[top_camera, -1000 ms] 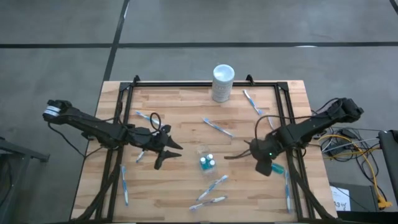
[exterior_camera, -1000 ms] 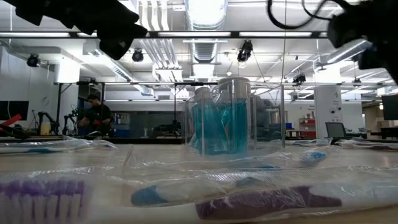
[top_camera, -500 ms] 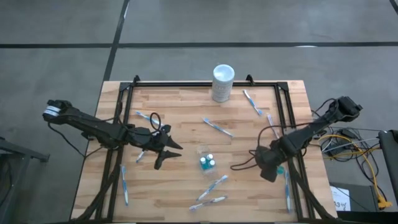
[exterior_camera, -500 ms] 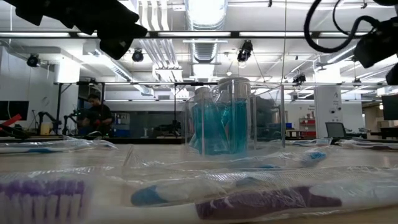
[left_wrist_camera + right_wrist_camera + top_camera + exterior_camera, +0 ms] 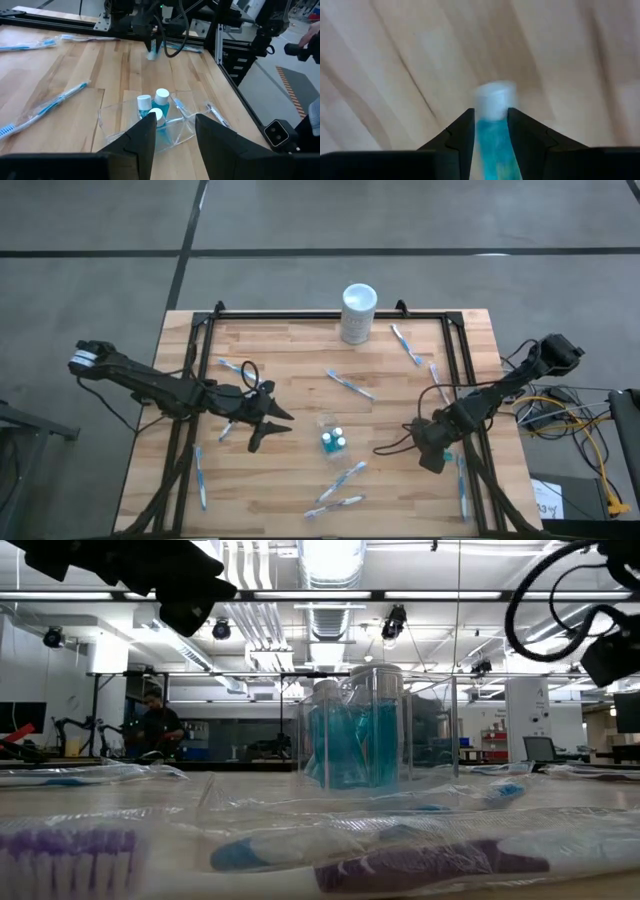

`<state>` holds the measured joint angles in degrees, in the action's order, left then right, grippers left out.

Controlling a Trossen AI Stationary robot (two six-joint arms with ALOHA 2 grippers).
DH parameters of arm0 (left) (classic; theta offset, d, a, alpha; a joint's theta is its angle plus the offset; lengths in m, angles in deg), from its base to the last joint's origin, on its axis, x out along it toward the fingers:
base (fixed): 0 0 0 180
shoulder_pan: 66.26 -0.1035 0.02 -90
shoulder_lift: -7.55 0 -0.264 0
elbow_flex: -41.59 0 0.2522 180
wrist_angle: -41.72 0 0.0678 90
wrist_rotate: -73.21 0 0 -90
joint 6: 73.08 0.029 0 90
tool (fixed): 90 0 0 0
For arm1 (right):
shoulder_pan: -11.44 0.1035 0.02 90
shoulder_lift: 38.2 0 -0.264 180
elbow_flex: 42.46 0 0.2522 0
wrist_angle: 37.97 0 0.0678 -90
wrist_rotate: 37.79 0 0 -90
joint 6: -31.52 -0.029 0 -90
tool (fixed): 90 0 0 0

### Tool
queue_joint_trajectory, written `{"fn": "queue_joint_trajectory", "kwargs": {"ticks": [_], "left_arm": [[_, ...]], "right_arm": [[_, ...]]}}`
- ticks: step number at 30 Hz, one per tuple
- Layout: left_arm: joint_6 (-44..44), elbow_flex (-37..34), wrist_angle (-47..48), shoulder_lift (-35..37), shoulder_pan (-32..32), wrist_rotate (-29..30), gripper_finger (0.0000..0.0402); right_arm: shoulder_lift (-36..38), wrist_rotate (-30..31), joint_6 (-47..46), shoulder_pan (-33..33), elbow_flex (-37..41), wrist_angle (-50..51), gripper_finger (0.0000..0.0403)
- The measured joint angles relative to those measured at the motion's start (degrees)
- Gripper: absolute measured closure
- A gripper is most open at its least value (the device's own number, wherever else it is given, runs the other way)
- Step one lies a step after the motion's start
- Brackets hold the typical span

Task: Pick & Place toothbrushing station
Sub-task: Put the blue mouthwash bottle into the transparent organizer

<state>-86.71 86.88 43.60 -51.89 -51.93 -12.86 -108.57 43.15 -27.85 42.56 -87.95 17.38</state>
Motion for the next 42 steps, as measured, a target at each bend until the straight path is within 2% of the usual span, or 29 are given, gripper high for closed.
{"fn": "queue_joint_trajectory", "kwargs": {"ticks": [7, 17, 25, 35, 37, 42], "left_arm": [[-0.01, 0.02, 0.08, 0.0, 0.0, 0.0, 0.0259], [-0.02, 0.02, 0.41, 0.0, 0.0, 0.02, 0.0259], [0.46, 0.02, 0.48, 0.0, 0.0, 0.15, 0.0259], [0.15, 0.02, 0.48, 0.0, 0.0, 0.17, 0.0259], [0.15, 0.02, 0.48, 0.0, 0.0, 0.17, 0.0259], [0.14, 0.02, 0.46, 0.0, 0.0, 0.17, 0.0259]], "right_arm": [[-0.08, -1.01, -2.89, 0.0, 3.44, -5.9, 0.0295], [-0.6, -1.13, -4.35, 0.0, 4.06, -12.18, 0.0283], [-3.43, -1.5, -3.71, -0.04, 3.74, -12.92, 0.0303], [-3.55, -1.63, -3.56, -0.01, 3.74, -13.93, 0.0317], [-3.34, -0.87, -2.09, 0.02, 3.33, -13.86, 0.0318], [-2.97, 6.14, 4.69, -0.04, 0.18, -13.81, 0.0319]]}}
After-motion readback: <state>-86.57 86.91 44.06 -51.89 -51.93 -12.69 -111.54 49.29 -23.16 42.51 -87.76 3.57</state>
